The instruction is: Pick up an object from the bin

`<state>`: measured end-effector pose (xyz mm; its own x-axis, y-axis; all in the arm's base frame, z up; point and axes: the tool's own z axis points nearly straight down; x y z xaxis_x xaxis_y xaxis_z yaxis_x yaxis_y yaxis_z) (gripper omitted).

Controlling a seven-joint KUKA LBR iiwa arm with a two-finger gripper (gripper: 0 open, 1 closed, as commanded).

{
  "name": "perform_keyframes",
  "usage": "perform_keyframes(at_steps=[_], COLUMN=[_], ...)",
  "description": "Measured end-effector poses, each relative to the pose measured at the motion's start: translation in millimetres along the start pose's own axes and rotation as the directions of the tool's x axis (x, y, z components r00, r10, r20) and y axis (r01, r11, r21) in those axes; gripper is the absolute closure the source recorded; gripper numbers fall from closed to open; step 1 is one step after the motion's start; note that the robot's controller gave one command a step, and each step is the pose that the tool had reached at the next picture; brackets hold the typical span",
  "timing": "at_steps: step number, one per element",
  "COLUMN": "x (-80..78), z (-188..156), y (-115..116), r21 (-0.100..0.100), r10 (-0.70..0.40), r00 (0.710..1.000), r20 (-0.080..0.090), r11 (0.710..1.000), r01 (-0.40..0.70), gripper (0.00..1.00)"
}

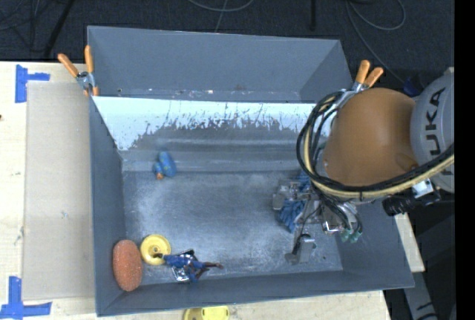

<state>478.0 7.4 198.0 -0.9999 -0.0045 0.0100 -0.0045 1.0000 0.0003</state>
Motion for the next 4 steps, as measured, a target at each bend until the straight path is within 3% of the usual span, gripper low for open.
perform_keyframes(at_steps=[1, 2, 3, 4], x=[-1.4, -43.1, -74.3, -70.6], z=[-4, 23, 46, 65], y=[0, -42, -86, -68], r21=[0.0, 0.001, 0.002, 0.001], r10=[0.0, -0.074, -0.086, -0.047], r00=[1.0, 0.997, 0.996, 0.999], r20=[0.008, 0.015, 0.011, 0.01], r11=[1.0, 0.997, 0.996, 0.999], r01=[0.0, 0.074, 0.086, 0.047], gripper=[0.0, 0.0, 0.0, 0.0])
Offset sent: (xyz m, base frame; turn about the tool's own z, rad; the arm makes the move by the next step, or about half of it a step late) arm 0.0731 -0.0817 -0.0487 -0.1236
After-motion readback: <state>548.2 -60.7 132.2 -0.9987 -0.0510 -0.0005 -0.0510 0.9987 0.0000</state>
